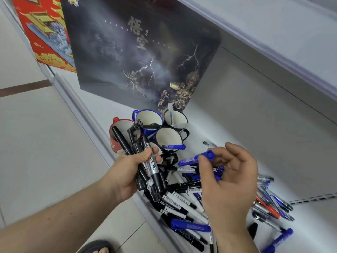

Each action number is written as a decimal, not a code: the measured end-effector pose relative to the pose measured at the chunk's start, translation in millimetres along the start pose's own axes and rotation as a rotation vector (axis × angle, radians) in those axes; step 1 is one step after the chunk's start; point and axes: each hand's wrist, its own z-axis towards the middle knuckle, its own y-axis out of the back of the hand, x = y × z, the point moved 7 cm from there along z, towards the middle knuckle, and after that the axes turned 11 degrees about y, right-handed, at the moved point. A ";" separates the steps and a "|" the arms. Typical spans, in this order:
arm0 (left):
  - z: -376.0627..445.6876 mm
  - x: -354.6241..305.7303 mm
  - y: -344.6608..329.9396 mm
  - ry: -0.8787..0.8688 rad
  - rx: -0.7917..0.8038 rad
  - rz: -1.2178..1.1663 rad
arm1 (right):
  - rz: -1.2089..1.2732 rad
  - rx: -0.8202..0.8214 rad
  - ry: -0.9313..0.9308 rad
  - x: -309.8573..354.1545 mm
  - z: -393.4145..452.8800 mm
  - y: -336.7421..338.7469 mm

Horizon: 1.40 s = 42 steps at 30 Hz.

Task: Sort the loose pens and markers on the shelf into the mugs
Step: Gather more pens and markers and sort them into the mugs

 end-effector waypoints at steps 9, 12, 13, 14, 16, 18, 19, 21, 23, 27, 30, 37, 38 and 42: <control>-2.8 -2.8 1.0 -0.033 -0.058 -0.066 | -0.194 0.052 0.371 11.4 3.0 -10.1; -4.2 -3.6 0.5 -0.044 -0.077 -0.060 | -0.224 -0.052 0.337 -11.1 12.4 -14.7; -4.7 -4.0 0.5 -0.051 -0.087 -0.055 | -0.238 -0.066 0.311 -22.4 14.8 -20.2; -5.1 -4.6 -0.2 -0.060 -0.092 -0.053 | -0.259 -0.066 0.282 -35.3 17.0 -27.5; -7.0 -6.5 -3.3 -0.079 -0.086 -0.046 | -0.293 -0.022 0.234 -58.9 21.4 -44.6; -9.2 -8.1 -7.1 -0.093 -0.082 -0.023 | -0.328 0.078 0.201 -81.0 23.3 -63.7; -10.5 -8.2 -8.9 -0.094 -0.085 -0.013 | -0.352 0.134 0.172 -92.0 23.2 -71.6; -12.4 -8.2 -9.6 -0.097 -0.088 0.003 | -0.407 0.245 0.061 -113.5 19.9 -84.6; -13.6 -9.2 -12.0 -0.103 -0.071 0.029 | -0.499 0.355 -0.067 -129.1 13.6 -90.4; -15.2 -11.0 -12.0 -0.119 -0.051 0.075 | -0.555 0.477 -0.113 -130.7 11.5 -91.5; -16.1 -10.9 -12.9 -0.106 -0.025 0.083 | -0.464 0.444 -0.172 -118.4 8.4 -82.0; -15.8 -8.7 -11.1 -0.037 0.016 0.025 | 0.056 0.320 -0.713 -72.8 -66.9 -45.7; -15.7 -7.8 -11.3 -0.029 0.014 0.005 | 0.083 0.365 -0.744 -68.4 -77.5 -47.0; -19.2 -5.5 -10.8 -0.017 -0.014 -0.043 | 0.003 0.476 -0.595 -56.0 -94.2 -49.8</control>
